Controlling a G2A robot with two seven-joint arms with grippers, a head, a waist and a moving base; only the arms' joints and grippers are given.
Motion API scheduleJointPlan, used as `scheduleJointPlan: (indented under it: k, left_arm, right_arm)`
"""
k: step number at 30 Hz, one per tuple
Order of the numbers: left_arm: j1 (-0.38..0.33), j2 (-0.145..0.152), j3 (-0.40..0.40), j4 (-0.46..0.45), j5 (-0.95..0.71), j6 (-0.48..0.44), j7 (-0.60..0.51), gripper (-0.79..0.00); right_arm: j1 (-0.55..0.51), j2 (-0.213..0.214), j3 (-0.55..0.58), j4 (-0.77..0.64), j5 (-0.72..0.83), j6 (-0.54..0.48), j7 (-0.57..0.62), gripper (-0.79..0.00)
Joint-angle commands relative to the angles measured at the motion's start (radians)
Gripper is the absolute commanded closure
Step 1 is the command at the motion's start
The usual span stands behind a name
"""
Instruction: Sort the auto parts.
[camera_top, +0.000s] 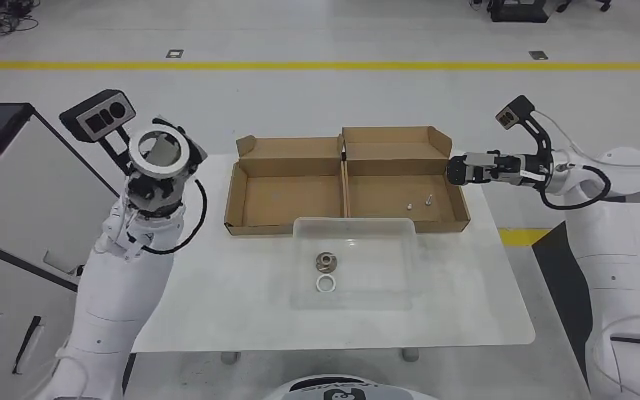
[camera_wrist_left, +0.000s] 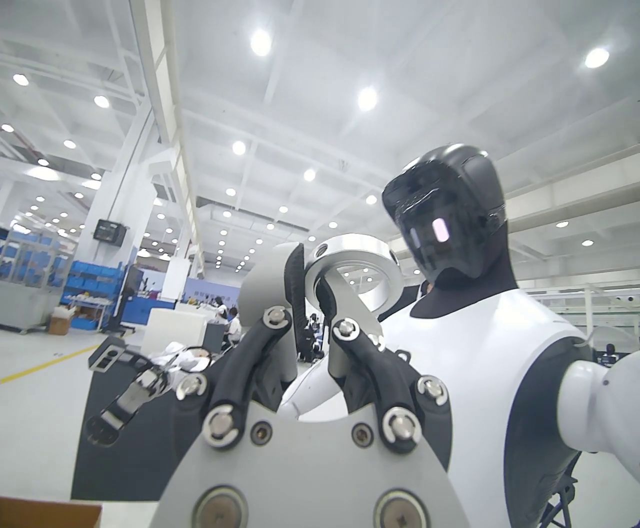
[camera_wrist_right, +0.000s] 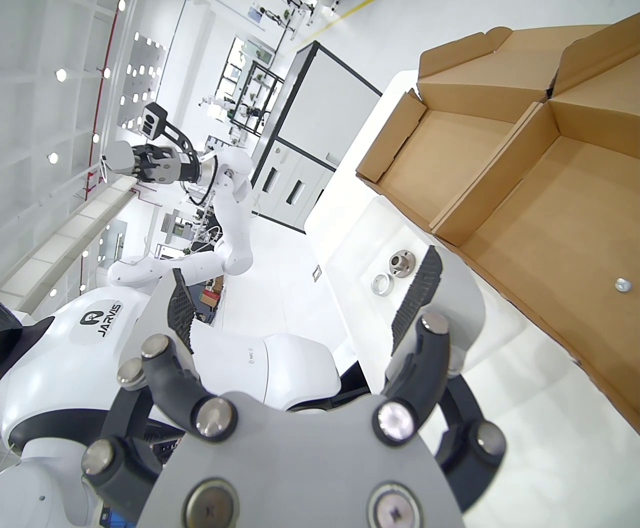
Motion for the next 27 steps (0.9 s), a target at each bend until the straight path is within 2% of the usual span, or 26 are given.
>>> scheduleJointPlan:
  k: [1, 9, 17, 23, 27]
  left_arm:
    - [0.002, -0.007, -0.009, -0.003, -0.010, 0.000, 0.000, 0.000]
    - [0.006, -0.018, -0.012, 0.019, 0.045, 0.000, 0.000, 0.000]
    - [-0.007, 0.012, 0.028, 0.039, 0.232, 0.000, 0.000, 0.000]
    - [-0.015, 0.028, 0.028, 0.023, 0.177, 0.000, 0.000, 0.000]
    - [-0.012, 0.026, 0.014, 0.008, 0.100, 0.000, 0.000, 0.000]
  right_arm:
    - [0.000, 0.000, 0.000, 0.000, 0.000, 0.000, 0.000, -0.785]
    - [0.000, 0.000, 0.000, 0.000, 0.000, 0.000, 0.000, -0.785]
    - [0.000, 0.000, 0.000, 0.000, 0.000, 0.000, 0.000, -0.785]
    - [0.000, 0.000, 0.000, 0.000, 0.000, 0.000, 0.000, -0.785]
    - [0.000, 0.000, 0.000, 0.000, 0.000, 0.000, 0.000, -0.785]
